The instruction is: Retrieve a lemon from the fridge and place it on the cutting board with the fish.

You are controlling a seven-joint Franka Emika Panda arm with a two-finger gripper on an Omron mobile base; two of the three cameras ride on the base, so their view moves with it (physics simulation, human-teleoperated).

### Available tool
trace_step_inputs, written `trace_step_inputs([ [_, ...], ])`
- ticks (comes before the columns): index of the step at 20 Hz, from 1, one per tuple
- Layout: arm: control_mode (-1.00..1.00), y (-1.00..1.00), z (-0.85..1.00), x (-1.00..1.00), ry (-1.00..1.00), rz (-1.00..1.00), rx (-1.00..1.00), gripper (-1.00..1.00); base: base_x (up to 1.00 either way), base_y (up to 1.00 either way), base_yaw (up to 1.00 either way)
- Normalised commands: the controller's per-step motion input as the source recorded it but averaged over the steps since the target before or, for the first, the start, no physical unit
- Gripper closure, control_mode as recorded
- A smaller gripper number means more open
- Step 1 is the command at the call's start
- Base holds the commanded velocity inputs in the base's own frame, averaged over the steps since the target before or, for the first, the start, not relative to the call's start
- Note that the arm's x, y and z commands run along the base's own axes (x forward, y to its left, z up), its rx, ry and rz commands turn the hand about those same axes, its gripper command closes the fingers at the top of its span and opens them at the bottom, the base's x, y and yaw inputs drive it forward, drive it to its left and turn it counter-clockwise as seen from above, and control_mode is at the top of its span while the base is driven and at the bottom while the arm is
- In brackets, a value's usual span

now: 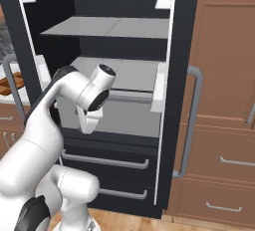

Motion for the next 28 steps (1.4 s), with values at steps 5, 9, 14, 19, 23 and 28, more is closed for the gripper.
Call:
trace_step_inputs([
  [5,-1.0,0.06,-0.14,0.4,0.0,-0.04,0.07,-1.0,0.0,0.0,0.0],
  [9,-1.0,0.2,-0.07,0.18,-0.04,0.0,0.02,-1.0,0.0,0.0,0.0],
  [14,-1.0,0.2,-0.21,0.29,-0.01,0.0,0.01,-1.0,0.0,0.0,0.0],
  [19,-1.0,0.2,-0.28,0.32,0.0,0.0,0.05,-1.0,0.0,0.0,0.0],
  [23,-1.0,0.04,-0.41,0.36,0.03,-0.01,0.09,-1.0,0.0,0.0,0.0],
  [28,-1.0,0.1,-0.34,0.28,0.04,-0.01,0.09,-1.0,0.0,0.0,0.0],
])
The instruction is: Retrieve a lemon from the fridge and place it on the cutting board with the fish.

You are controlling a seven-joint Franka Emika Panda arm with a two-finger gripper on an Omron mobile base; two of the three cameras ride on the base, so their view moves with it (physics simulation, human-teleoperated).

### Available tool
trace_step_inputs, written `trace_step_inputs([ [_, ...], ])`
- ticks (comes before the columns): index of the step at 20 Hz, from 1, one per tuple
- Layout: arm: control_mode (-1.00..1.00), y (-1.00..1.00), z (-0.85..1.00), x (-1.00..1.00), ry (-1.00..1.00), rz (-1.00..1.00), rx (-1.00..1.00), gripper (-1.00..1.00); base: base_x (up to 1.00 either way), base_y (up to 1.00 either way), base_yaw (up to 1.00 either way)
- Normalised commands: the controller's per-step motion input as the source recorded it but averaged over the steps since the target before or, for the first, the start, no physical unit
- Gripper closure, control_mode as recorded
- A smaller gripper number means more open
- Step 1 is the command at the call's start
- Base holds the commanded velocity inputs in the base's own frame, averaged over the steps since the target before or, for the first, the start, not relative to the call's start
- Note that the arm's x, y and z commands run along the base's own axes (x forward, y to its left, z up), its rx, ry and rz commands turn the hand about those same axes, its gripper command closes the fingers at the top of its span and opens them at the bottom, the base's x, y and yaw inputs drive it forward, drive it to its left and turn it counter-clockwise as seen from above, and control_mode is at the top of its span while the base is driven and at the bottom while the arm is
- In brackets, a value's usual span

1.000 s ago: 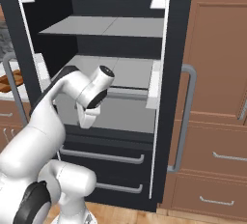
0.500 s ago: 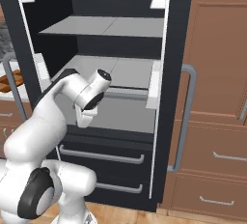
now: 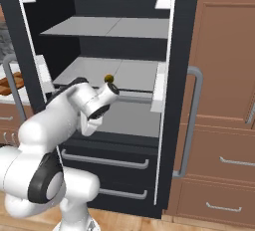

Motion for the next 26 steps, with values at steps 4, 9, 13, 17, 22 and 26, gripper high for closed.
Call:
trace_step_inputs([
  [4,-1.0,0.36,-0.18,0.03,0.03,0.0,0.11,-1.0,0.0,0.0,0.0],
  [9,-1.0,0.57,-0.12,0.0,0.01,0.0,0.02,-1.0,0.0,0.0,0.0],
  [13,-1.0,0.58,-0.06,0.0,0.01,0.0,0.0,-1.0,0.0,0.0,0.0],
  [17,-1.0,0.43,-0.11,0.0,0.12,0.0,0.01,-1.0,0.0,0.0,0.0],
  [22,-1.0,0.56,-0.18,-0.07,0.18,0.0,0.04,-1.0,0.0,0.0,0.0],
  [26,-1.0,0.64,-0.16,-0.24,0.17,0.0,0.05,-1.0,0.0,0.0,0.0],
])
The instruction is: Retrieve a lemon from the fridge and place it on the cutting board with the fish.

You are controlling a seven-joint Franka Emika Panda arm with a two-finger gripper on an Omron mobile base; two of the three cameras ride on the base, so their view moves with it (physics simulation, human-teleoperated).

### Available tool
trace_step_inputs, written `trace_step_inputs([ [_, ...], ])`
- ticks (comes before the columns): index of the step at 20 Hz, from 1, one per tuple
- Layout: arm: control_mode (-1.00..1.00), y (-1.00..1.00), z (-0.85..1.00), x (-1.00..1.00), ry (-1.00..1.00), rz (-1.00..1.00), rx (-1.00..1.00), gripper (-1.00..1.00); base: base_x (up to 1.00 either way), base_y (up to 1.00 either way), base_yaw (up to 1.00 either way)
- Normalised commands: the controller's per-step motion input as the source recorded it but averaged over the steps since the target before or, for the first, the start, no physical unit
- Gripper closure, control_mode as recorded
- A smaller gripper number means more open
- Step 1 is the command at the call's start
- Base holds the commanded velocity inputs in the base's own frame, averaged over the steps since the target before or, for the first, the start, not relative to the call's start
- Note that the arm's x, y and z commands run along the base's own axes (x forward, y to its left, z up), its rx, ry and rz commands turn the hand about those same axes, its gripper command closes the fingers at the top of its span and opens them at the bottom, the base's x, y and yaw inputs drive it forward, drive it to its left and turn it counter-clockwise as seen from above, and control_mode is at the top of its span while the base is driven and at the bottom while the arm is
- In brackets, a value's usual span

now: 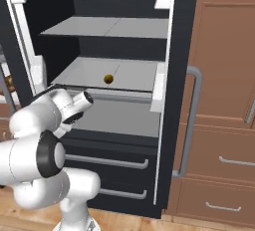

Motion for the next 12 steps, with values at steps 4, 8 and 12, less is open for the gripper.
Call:
trace_step_inputs([
  [4,-1.0,0.74,-0.07,-0.54,0.16,0.0,0.06,-1.0,0.0,0.0,0.0],
  [8,-1.0,0.84,-0.01,-0.72,0.15,0.0,0.05,-1.0,0.0,0.0,0.0],
  [12,-1.0,0.76,0.0,-0.74,0.09,0.0,0.02,-1.0,0.0,0.0,0.0],
])
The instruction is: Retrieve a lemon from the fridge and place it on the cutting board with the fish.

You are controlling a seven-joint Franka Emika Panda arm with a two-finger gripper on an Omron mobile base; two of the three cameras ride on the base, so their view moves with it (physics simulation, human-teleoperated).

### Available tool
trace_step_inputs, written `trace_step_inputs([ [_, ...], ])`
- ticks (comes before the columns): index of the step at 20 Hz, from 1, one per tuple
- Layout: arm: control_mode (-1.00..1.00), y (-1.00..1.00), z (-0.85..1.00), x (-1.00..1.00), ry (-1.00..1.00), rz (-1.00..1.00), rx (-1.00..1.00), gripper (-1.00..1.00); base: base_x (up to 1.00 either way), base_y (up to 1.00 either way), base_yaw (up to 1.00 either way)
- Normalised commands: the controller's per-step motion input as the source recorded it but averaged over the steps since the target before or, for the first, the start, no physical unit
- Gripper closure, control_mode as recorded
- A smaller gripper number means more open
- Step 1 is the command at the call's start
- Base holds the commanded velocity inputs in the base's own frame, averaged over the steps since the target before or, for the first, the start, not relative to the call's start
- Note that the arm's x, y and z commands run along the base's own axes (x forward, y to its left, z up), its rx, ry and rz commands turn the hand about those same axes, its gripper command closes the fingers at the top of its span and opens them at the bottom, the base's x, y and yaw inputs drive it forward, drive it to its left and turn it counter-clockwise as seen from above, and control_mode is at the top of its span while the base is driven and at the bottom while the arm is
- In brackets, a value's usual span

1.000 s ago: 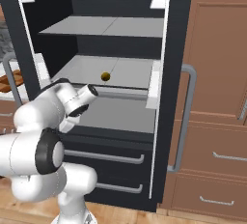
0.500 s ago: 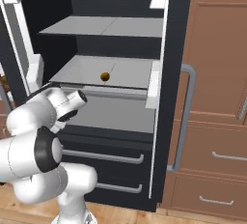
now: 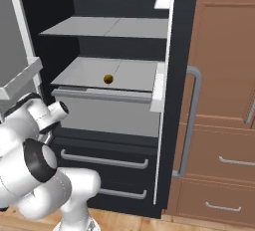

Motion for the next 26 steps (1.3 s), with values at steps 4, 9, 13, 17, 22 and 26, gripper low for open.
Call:
trace_step_inputs([
  [4,-1.0,0.33,0.0,-0.27,0.0,0.0,0.0,-1.0,0.0,0.0,0.0],
  [9,-1.0,0.07,0.01,0.0,0.0,0.0,-0.03,-1.0,0.0,0.0,0.0],
  [13,-1.0,0.19,0.0,0.0,0.01,0.0,-0.01,-1.0,0.0,0.0,0.0],
  [17,-1.0,0.66,-0.09,0.0,0.03,0.0,0.0,-1.0,0.0,0.0,0.0],
  [22,-1.0,0.7,-0.21,0.0,0.04,0.01,0.0,-1.0,0.0,0.0,0.0],
  [26,-1.0,-0.3,-0.28,0.0,0.0,0.0,-0.15,-1.0,0.0,0.0,0.0],
])
